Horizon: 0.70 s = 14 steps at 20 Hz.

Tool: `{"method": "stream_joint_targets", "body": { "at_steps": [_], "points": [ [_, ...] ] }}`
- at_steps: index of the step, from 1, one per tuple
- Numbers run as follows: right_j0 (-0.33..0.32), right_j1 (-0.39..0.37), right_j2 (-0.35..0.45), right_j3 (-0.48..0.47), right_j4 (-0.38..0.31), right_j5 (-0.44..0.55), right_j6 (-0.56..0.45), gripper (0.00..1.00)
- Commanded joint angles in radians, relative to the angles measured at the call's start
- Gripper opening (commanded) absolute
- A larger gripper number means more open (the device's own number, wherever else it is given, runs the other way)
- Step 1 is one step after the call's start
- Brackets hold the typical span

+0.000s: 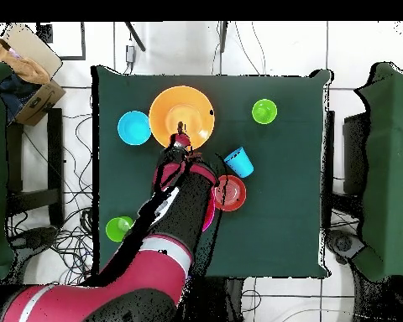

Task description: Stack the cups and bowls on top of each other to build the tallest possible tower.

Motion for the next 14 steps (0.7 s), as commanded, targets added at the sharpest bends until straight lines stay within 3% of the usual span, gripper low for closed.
{"method": "stream_joint_targets", "body": {
  "at_steps": [1, 6, 14],
  "points": [
    [-0.07, -0.072, 0.257, -0.068, -0.098, 0.238, 0.012, 1.0],
    [-0.133, -0.144, 0.356, -0.023, -0.126, 0.331, -0.051, 1.0],
    [-0.124, -0.156, 0.351, -0.014, -0.14, 0.343, -0.04, 1.0]
  ]
}}
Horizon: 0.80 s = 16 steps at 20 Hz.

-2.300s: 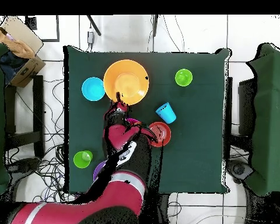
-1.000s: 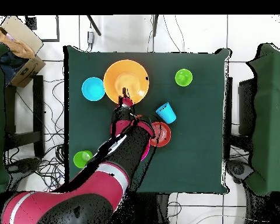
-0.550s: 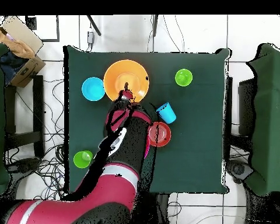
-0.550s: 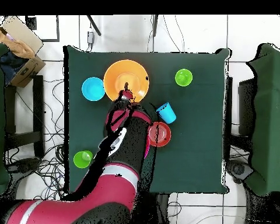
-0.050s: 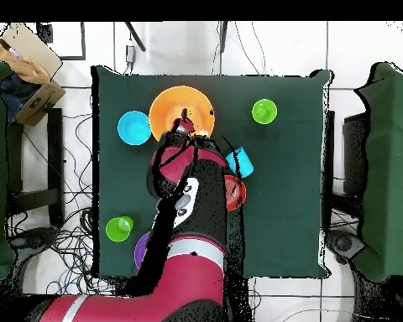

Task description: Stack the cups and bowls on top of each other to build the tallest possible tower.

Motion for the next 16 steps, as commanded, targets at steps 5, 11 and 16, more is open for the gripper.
{"method": "stream_joint_targets", "body": {
  "at_steps": [5, 11, 16],
  "points": [
    [-0.005, -0.023, 0.173, 0.008, -0.09, 0.154, -0.057, 1.0],
    [0.056, -0.046, 0.126, 0.079, -0.054, 0.191, -0.019, 1.0],
    [0.123, -0.005, 0.045, 0.051, -0.029, 0.149, 0.044, 1.0]
  ]
}}
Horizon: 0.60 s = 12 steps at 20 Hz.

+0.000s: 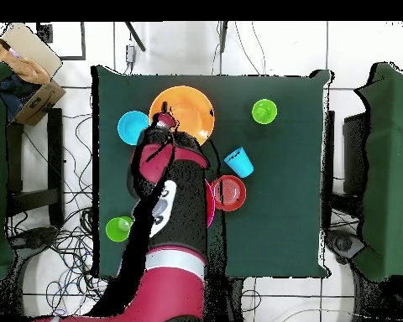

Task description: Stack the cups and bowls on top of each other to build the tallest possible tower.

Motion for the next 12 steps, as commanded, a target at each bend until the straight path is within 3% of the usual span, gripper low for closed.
{"method": "stream_joint_targets", "body": {
  "at_steps": [1, 9, 12],
  "points": [
    [0.05, 0.036, 0.047, 0.049, -0.032, 0.154, 0.034, 1.0],
    [0.035, 0.038, 0.055, 0.043, -0.04, 0.161, 0.018, 1.0],
    [0.081, 0.081, -0.041, 0.01, -0.001, 0.037, 0.104, 1.0]
  ]
}}
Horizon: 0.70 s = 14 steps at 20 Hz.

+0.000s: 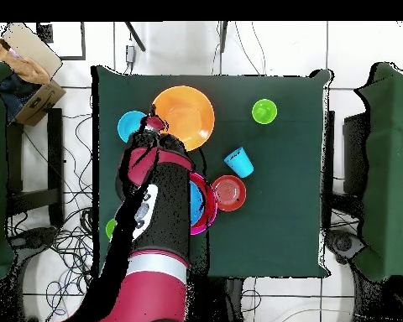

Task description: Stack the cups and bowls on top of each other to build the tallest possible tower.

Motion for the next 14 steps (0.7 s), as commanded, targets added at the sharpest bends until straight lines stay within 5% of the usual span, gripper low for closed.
{"method": "stream_joint_targets", "body": {
  "at_steps": [1, 14],
  "points": [
    [0.03, 0.074, -0.03, 0.015, 0.004, -0.007, 0.114, 1.0],
    [0.051, 0.088, -0.086, 0.03, 0.033, -0.09, 0.127, 1.0]
  ]
}}
